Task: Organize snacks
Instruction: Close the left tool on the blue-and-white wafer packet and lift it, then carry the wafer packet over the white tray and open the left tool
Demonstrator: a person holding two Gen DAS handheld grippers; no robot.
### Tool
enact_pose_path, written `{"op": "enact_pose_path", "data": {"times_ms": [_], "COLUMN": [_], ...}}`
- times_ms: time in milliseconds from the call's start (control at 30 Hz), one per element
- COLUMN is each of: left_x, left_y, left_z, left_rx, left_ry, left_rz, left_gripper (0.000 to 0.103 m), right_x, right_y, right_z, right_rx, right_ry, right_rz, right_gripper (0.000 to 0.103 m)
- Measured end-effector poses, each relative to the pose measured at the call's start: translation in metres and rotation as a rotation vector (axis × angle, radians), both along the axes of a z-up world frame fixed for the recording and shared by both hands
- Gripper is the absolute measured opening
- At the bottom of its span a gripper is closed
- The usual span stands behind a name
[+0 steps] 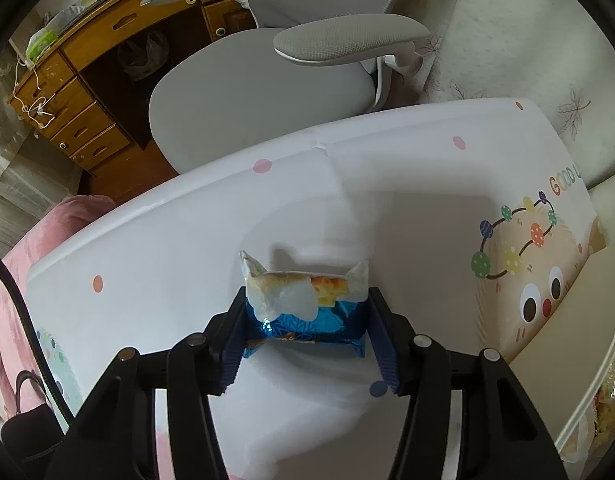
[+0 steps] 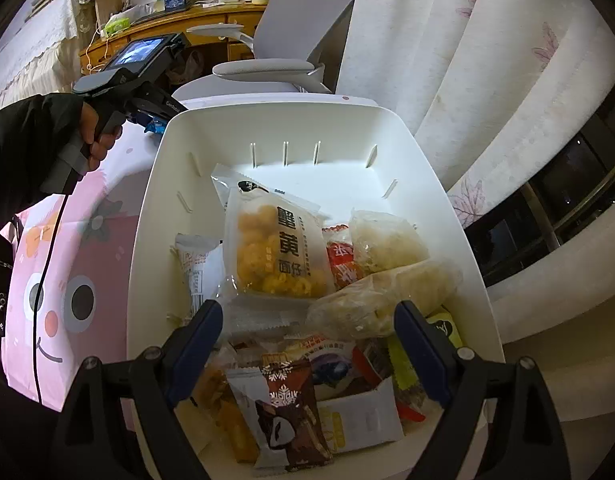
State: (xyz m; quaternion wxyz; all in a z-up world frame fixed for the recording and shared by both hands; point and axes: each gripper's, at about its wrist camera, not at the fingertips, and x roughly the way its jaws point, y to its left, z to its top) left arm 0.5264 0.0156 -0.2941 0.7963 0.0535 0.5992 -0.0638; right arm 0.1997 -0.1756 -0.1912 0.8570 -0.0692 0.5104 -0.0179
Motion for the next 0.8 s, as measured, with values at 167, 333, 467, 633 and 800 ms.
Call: {"op": "enact_pose_path", "data": {"times_ms": [167, 333, 467, 633, 800], "left_x": [-0.010, -0.024, -0.043, -0.067, -0.094], "left_y": [0.000, -0.006, -0.013, -0.025, -0.045], "left_z": [0.022, 0.053, 0.080, 0.110, 0.131], "left_rx": [-0.007, -0.004, -0.020, -0.056, -0.067], "left_ry": [-0.017, -0.039, -0.059, -0.069, -0.066], "left_rz": [0.004, 0.004, -0.001, -0.042, -0.104], "left_gripper": [0.053, 0.054, 0.054, 0.054, 0.054], "right_x": [-0.002, -0.004, -0.007, -0.013, -0.021], "right_y": [-0.002, -0.004, -0.007, -0.011, -0.012], "right_z": [0.004, 0.015, 0.025, 0.034, 0.041], "right_rx": [0.001, 0.006, 0.010, 0.016, 0.016], "right_ry": [-0.006, -0.032, -0.062, -0.094, -0.123], "right_rz": [0.001, 0.000, 0.003, 0.009, 0.031], "right_gripper": [0.088, 0.088, 0.088, 0.088, 0.088]}}
